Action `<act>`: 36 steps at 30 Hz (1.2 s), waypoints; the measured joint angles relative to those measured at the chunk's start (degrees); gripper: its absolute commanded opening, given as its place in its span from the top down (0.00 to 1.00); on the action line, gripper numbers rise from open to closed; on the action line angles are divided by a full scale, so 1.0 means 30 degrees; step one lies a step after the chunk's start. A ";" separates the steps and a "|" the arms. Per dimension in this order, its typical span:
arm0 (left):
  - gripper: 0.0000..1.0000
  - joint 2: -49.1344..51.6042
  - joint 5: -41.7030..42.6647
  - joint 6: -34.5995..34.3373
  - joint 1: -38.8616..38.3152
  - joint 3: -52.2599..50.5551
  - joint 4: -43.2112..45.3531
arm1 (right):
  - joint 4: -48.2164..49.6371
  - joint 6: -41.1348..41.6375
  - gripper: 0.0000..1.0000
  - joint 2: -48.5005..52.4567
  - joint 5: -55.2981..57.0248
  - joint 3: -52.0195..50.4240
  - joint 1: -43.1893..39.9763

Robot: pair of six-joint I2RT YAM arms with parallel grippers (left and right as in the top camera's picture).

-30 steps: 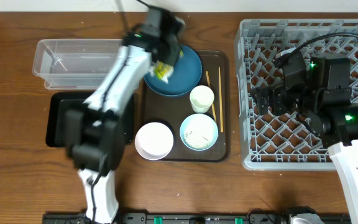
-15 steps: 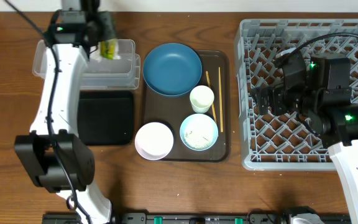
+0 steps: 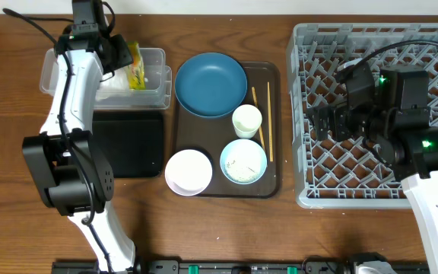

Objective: Sort waste into correct bins and load items into the dishwasher rack
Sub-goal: 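Carry the tissue and wrapper left and drop them into the clear bin, then grasp the white cup with the left gripper and lift it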

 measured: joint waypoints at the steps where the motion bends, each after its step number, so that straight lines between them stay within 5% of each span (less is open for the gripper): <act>1: 0.36 -0.0015 0.0007 0.0007 0.0000 0.0000 0.0036 | 0.0000 0.0000 0.01 0.0000 0.0000 0.0000 0.0000; 10: 0.21 -0.0947 0.0554 0.1137 0.0000 0.0000 -0.0350 | 0.0000 0.0000 0.01 0.0000 -0.0007 0.0000 0.0000; 19: 0.19 -0.3789 0.7431 0.3519 -0.0729 0.0007 -0.5967 | -0.0087 0.0007 0.01 0.0000 -0.0226 -0.0007 0.0000; 24: 0.20 -0.3563 0.9012 0.4998 -0.3512 0.0000 -0.8531 | -0.0102 0.0007 0.01 0.0000 -0.0299 -0.0007 0.0000; 36: 0.20 -0.3519 0.5391 0.2040 -1.0069 -0.2310 -0.6404 | -0.0095 0.0000 0.01 0.0000 -0.0335 -0.0007 0.0000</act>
